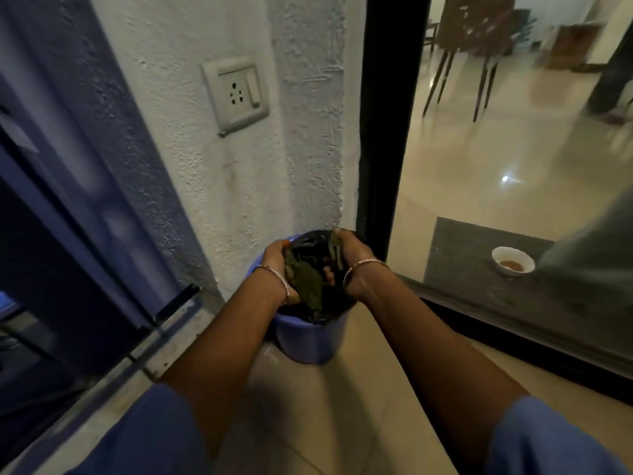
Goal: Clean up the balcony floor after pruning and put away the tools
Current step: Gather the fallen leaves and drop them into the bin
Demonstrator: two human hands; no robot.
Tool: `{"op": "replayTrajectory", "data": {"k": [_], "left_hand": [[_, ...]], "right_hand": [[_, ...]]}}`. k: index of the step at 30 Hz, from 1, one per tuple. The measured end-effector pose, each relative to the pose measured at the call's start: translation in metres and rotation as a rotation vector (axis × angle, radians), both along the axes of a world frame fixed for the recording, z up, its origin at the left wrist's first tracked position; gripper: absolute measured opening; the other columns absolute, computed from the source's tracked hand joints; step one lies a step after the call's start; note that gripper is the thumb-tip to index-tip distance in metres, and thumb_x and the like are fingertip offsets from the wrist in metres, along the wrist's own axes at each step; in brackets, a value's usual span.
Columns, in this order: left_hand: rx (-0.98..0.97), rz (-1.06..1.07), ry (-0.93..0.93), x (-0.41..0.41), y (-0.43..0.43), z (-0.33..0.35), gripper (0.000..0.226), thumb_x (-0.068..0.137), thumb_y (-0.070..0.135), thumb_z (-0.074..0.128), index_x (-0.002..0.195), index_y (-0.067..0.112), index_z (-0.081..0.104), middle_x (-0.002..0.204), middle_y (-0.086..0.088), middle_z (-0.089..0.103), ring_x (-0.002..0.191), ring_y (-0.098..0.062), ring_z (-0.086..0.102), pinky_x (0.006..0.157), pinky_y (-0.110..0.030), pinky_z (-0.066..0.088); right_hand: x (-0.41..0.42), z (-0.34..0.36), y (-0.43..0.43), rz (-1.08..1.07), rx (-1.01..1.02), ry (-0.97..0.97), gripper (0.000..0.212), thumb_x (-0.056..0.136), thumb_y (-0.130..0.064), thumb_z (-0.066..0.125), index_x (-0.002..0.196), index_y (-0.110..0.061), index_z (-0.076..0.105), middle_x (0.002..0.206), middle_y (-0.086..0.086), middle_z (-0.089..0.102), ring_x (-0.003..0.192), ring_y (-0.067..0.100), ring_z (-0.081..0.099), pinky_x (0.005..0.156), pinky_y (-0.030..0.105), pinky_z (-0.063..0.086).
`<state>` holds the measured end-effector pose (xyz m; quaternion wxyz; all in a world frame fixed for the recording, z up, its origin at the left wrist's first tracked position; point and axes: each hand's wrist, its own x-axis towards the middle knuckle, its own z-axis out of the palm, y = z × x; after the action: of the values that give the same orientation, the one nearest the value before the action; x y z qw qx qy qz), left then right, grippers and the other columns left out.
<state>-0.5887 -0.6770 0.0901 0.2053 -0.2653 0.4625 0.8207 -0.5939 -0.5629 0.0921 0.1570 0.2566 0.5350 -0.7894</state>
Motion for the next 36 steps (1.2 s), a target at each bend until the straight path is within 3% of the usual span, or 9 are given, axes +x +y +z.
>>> {"op": "replayTrajectory", "data": {"k": [2,4,6,8,10,13,16,21,36], "left_hand": [[0.023,0.038,0.004,0.0,-0.006,0.0,0.055,0.093,0.05,0.043,0.096,0.002,0.069,0.085,-0.021,0.072,0.085,-0.035,0.062,0.069,-0.043,0.047],[0.004,0.045,0.002,0.001,-0.013,-0.004,0.061,0.09,0.056,0.046,0.101,0.0,0.066,0.086,-0.021,0.071,0.086,-0.036,0.062,0.066,-0.042,0.047],[0.002,0.044,0.001,0.009,-0.017,-0.005,0.066,0.088,0.058,0.048,0.11,-0.003,0.06,0.094,-0.02,0.066,0.087,-0.034,0.061,0.069,-0.041,0.047],[0.035,0.093,0.035,0.017,-0.019,-0.008,0.071,0.091,0.054,0.048,0.129,-0.006,0.049,0.101,-0.02,0.061,0.092,-0.034,0.059,0.083,-0.041,0.046],[0.061,0.185,0.076,0.026,-0.018,-0.012,0.069,0.094,0.048,0.046,0.142,-0.002,0.039,0.128,-0.02,0.056,0.119,-0.031,0.054,0.095,-0.038,0.04],[0.012,0.27,0.136,0.047,-0.002,-0.013,0.052,0.099,0.035,0.043,0.141,0.004,0.045,0.144,-0.013,0.048,0.135,-0.027,0.044,0.107,-0.036,0.036],[-0.049,0.251,0.153,0.075,0.032,-0.008,0.034,0.101,0.023,0.041,0.123,0.003,0.057,0.125,-0.016,0.059,0.115,-0.029,0.058,0.098,-0.036,0.045],[-0.155,-0.014,0.153,0.123,0.117,0.02,0.02,0.098,0.014,0.045,0.085,0.01,0.06,0.08,-0.008,0.06,0.069,-0.019,0.059,0.065,-0.029,0.05],[-0.223,-0.913,0.238,0.327,0.344,0.15,0.018,0.098,0.015,0.044,0.095,0.012,0.061,0.074,-0.004,0.058,0.066,-0.015,0.055,0.064,-0.028,0.048]], "right_hand": [[-0.003,0.012,-0.007,0.12,0.026,-0.039,0.048,0.09,-0.054,0.056,0.101,-0.009,0.068,0.089,0.013,0.068,0.074,0.027,0.062,0.055,0.028,0.049],[0.0,0.018,-0.005,0.171,0.073,-0.009,0.043,0.097,-0.049,0.051,0.093,-0.008,0.061,0.081,0.009,0.06,0.075,0.026,0.059,0.053,0.029,0.041],[0.005,0.019,0.004,0.164,0.126,0.046,0.036,0.1,-0.044,0.047,0.109,-0.011,0.059,0.085,0.003,0.053,0.091,0.027,0.06,0.051,0.024,0.036],[0.008,0.007,0.013,0.119,0.149,0.102,0.028,0.101,-0.041,0.048,0.106,-0.015,0.058,0.082,0.001,0.053,0.078,0.021,0.059,0.048,0.024,0.038],[0.014,-0.009,0.027,0.031,0.18,0.123,0.029,0.1,-0.038,0.049,0.086,-0.014,0.057,0.073,0.002,0.051,0.06,0.015,0.047,0.05,0.022,0.038],[0.039,-0.027,0.061,-0.084,0.097,0.081,0.039,0.103,-0.03,0.043,0.073,-0.012,0.059,0.066,0.003,0.054,0.058,0.014,0.048,0.056,0.026,0.04],[0.086,-0.029,0.101,-0.188,0.095,0.072,0.035,0.103,-0.023,0.043,0.081,-0.009,0.066,0.07,0.005,0.061,0.062,0.016,0.055,0.062,0.027,0.045],[0.176,-0.013,0.161,-0.404,0.128,0.085,0.026,0.099,-0.021,0.05,0.09,-0.01,0.071,0.066,0.001,0.067,0.058,0.014,0.06,0.062,0.029,0.049],[0.451,0.104,0.329,-1.091,0.281,0.271,0.025,0.098,-0.017,0.048,0.086,-0.012,0.068,0.065,0.001,0.061,0.055,0.013,0.057,0.056,0.026,0.044]]}}
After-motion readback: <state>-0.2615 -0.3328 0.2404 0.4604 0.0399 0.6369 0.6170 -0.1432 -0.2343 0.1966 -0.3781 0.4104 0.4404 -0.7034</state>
